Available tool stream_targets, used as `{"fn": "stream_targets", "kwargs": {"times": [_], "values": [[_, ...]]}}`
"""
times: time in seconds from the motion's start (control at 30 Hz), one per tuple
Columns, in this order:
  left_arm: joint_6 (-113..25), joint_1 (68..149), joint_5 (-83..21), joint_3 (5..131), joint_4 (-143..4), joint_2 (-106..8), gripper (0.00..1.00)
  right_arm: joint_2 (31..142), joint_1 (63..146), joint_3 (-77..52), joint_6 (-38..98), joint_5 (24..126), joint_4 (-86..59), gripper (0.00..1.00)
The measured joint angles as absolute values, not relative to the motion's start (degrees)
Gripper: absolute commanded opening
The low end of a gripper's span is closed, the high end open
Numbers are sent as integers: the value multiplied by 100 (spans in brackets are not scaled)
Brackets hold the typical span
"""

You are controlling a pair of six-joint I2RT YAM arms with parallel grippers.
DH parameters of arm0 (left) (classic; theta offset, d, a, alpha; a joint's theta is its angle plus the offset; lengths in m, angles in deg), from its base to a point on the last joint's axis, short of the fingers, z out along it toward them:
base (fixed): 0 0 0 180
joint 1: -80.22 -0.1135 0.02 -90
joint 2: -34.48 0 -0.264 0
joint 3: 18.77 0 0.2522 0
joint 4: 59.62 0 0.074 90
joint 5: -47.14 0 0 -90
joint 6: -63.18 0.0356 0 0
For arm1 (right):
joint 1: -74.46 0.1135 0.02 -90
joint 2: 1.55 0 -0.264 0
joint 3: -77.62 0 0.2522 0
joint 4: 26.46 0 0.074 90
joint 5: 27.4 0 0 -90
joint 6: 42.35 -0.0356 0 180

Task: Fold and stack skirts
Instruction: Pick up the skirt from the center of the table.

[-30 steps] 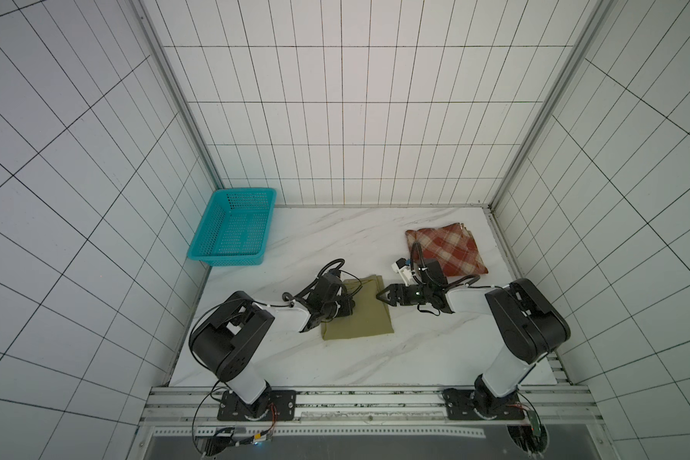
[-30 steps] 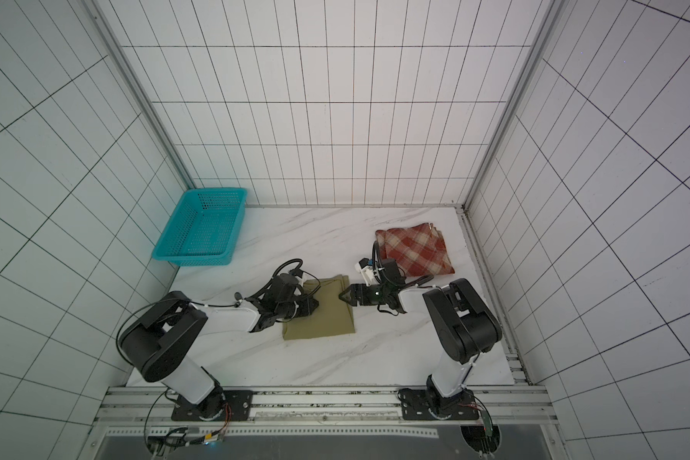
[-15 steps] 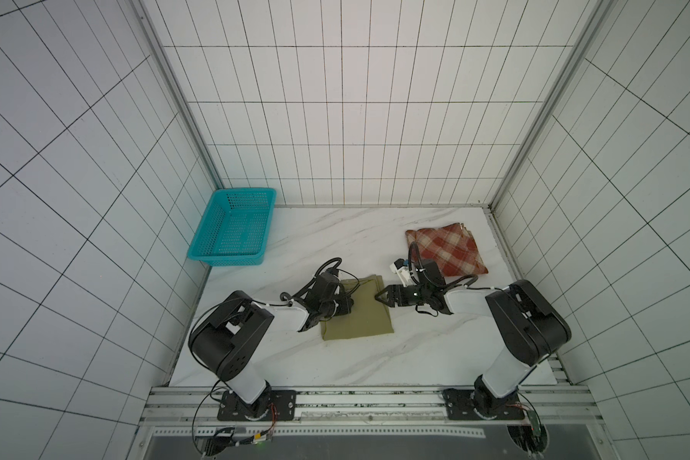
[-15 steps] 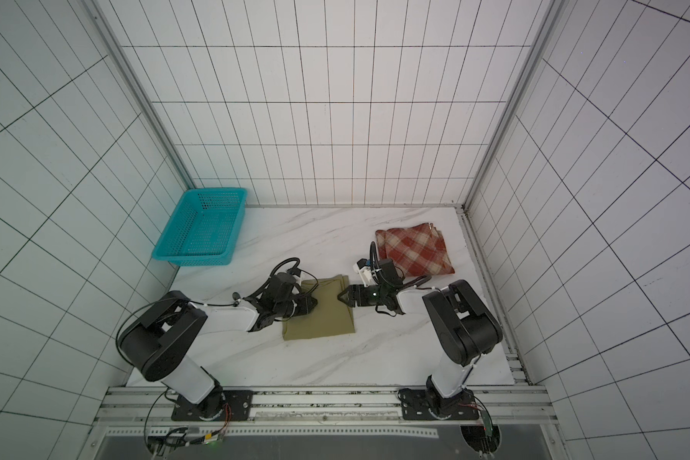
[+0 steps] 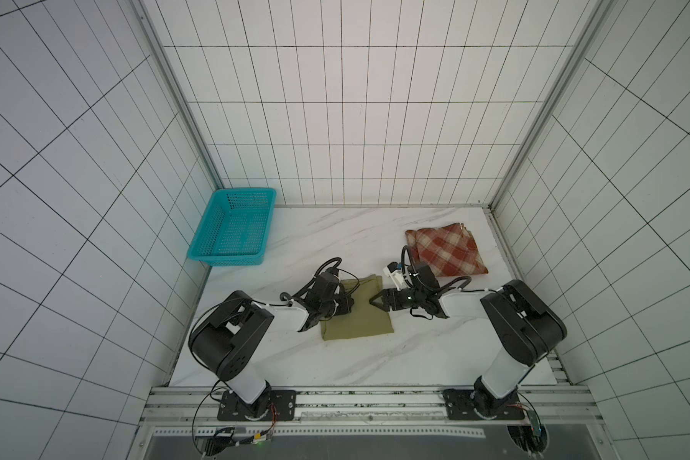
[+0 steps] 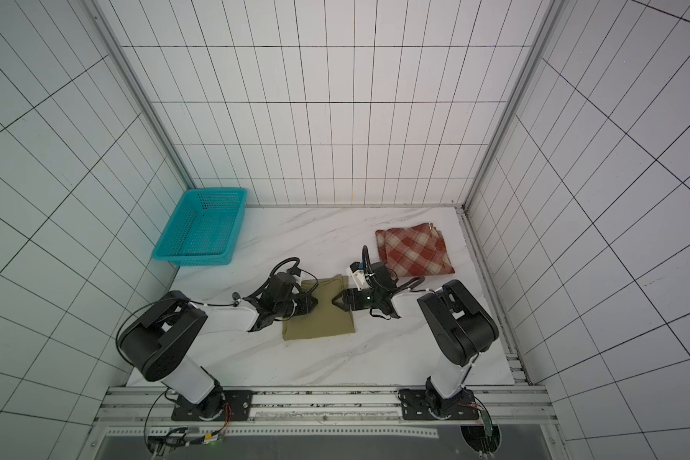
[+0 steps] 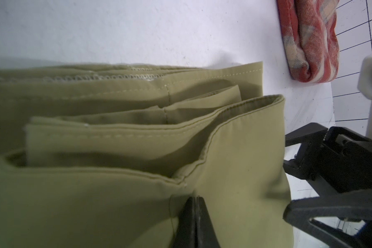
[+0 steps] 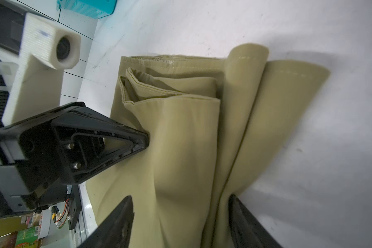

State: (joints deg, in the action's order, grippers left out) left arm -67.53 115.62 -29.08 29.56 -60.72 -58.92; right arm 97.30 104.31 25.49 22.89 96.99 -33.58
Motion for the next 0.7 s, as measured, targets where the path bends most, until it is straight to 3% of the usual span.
{"fn": "stream_targets", "kwargs": {"times": [0.17,0.23,0.33,0.43,0.7], "values": [[-6753,11562,-2908,2956,-6072,-5892,0,9861,10516,2549,2110,9699,-3631,62],[-6755,11562,-2908,2956,-6069,-5892,0,9885,10523,2549,2062,9677,-3684,53],[-6760,11562,-2908,2956,-6065,-5892,0,9937,10527,2547,1970,9579,-3686,22],[-6779,11562,-2906,2956,-6039,-5892,0,9999,10527,2547,1889,9459,-3596,0],[-6862,11282,-2814,2803,-6100,-5363,0,9638,10547,2523,1949,9306,-3231,0]]}}
